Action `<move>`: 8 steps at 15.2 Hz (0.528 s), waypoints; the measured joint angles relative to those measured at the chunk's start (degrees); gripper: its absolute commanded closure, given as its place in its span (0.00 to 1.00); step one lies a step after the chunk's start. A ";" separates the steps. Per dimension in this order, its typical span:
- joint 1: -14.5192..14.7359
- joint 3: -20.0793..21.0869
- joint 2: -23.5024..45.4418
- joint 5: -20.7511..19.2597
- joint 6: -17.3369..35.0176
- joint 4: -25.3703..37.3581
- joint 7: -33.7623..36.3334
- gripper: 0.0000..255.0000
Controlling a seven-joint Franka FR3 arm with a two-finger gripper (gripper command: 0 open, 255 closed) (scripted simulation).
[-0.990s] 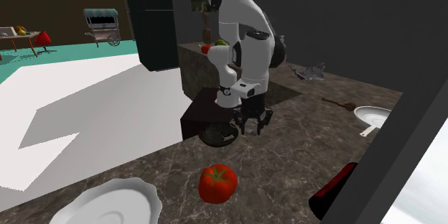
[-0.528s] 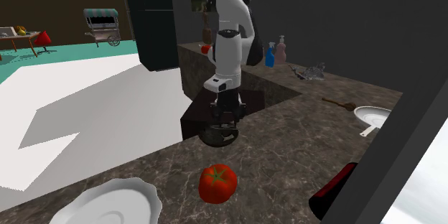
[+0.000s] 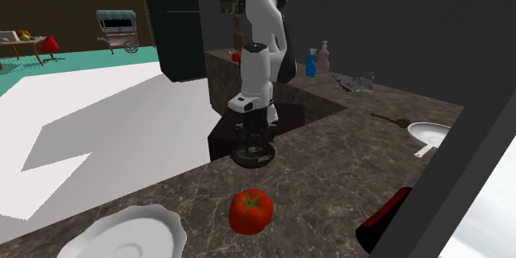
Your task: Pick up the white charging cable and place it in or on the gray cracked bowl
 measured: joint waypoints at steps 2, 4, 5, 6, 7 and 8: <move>-0.03 -0.06 1.26 -0.23 1.27 -0.22 0.10 1.00; -0.01 -0.10 2.68 -0.48 2.62 -0.58 0.28 1.00; -0.02 -0.14 3.34 -0.58 3.35 -0.89 0.29 1.00; 0.03 -0.14 3.86 -0.72 4.07 -1.15 0.45 1.00; 0.04 -0.19 4.81 -0.91 4.97 -1.20 0.56 1.00; 0.02 -0.23 5.15 -0.97 5.27 -1.23 0.57 1.00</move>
